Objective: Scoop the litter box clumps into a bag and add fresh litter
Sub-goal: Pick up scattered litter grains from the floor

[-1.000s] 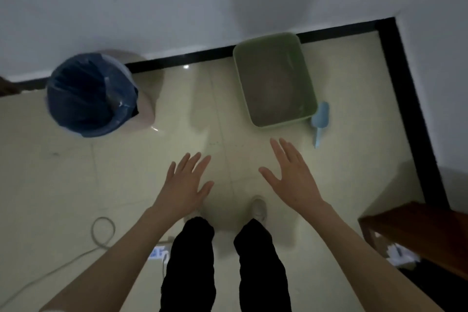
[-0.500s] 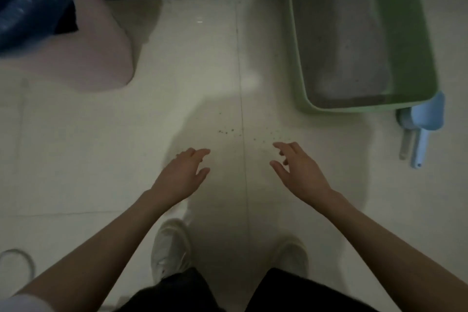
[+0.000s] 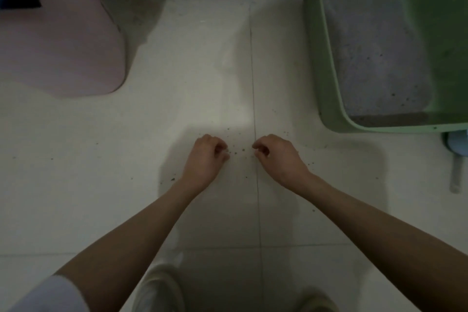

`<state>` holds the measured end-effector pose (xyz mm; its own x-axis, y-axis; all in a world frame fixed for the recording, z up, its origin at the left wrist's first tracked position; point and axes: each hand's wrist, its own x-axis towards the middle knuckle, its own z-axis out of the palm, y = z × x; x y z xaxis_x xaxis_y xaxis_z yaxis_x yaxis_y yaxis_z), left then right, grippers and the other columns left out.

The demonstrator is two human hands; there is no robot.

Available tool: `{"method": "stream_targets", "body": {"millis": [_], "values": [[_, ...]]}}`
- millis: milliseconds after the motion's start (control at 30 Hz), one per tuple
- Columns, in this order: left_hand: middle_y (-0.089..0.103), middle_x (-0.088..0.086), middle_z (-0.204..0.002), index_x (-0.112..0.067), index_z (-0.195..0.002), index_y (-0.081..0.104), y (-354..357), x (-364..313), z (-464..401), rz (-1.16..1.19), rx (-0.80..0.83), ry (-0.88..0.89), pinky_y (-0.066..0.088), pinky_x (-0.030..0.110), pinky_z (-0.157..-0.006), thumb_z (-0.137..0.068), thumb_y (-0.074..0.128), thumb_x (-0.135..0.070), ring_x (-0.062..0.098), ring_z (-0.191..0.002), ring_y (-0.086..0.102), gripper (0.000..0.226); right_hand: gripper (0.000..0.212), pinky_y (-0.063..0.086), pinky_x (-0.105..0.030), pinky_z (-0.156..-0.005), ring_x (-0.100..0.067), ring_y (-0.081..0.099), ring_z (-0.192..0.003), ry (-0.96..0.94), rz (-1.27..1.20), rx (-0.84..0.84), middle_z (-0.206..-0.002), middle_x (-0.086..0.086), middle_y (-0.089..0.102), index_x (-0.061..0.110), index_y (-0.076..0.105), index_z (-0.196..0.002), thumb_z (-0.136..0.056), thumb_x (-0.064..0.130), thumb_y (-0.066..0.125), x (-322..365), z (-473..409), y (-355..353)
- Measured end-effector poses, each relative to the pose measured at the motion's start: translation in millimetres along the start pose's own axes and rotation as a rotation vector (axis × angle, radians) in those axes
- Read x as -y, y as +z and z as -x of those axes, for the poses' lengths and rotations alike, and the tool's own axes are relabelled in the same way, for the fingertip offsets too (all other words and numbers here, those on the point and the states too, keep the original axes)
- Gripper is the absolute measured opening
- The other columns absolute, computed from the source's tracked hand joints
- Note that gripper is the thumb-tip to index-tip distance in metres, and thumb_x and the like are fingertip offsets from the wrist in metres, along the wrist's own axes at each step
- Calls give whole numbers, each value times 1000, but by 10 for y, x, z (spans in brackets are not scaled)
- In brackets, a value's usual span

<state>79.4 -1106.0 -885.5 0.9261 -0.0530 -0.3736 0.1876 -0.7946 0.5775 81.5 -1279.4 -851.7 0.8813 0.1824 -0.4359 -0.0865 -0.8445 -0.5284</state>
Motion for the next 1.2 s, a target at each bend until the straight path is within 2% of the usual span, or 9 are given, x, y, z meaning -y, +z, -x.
{"method": "stream_targets", "body": {"millis": [333,567,667,733,833,967,1033,1100,1200], "values": [[58,4,-88,-9,-86,68,163,28,-66,-47,-87,94,30,17,-74,-82,66,-19,19,-92,46,10,22,40,-29,-84,-26,54,-97,-96,48,-124,-102,-12,61,4,64,-106,-88,14,59,-64,-220,349],[55,8,-90,-6,-86,68,190,55,-98,-77,-87,114,38,28,-80,-85,61,-17,22,-97,45,13,10,45,-36,-70,-33,57,-79,-181,119,-180,-80,-17,62,-2,67,-77,-79,7,65,-47,-377,437],[53,9,-91,-5,-86,68,163,53,-112,-66,-46,118,34,22,-79,-85,62,-16,22,-97,45,13,10,50,-35,-61,-32,58,-67,-244,194,-224,-69,-14,60,1,65,-67,-70,10,68,-76,-365,454],[52,2,-86,-6,-82,68,96,36,-106,77,-50,63,31,15,-74,-83,64,-15,15,-88,47,9,11,48,-33,-69,-28,57,-76,-236,176,-219,-76,-12,61,1,66,-75,-78,11,66,-69,-368,412],[59,-5,-80,-14,-76,63,-65,19,-47,474,-73,-140,38,9,-69,-84,64,-14,2,-72,53,8,15,39,-16,-70,-9,51,-77,88,-302,-206,-84,1,58,5,67,-90,-90,17,59,-25,-277,220],[71,1,-75,-5,-80,59,-229,7,57,1182,-41,-313,51,15,-66,-86,56,2,8,-70,64,10,16,50,-12,-58,-7,60,-63,366,-1364,26,-76,-4,66,3,63,-79,-90,1,53,-7,-100,66],[71,2,-70,-3,-78,56,-256,2,71,1249,-44,-323,51,15,-63,-84,53,10,9,-67,65,15,19,51,-14,-57,-9,61,-61,397,-1501,127,-74,-6,65,3,60,-77,-90,-4,49,-2,-53,68],[69,4,-67,-3,-78,58,-244,0,61,1204,-19,-339,50,16,-59,-83,49,14,13,-65,63,21,22,47,-15,-55,-11,58,-62,369,-1371,146,-74,-7,62,5,59,-80,-91,-8,45,25,-79,90],[59,5,-69,-7,-78,63,-183,0,21,959,-4,-374,42,17,-54,-84,46,8,15,-65,53,23,22,43,-10,-62,-11,56,-72,258,-798,60,-79,0,62,9,64,-87,-90,-2,45,62,-181,167]]}}
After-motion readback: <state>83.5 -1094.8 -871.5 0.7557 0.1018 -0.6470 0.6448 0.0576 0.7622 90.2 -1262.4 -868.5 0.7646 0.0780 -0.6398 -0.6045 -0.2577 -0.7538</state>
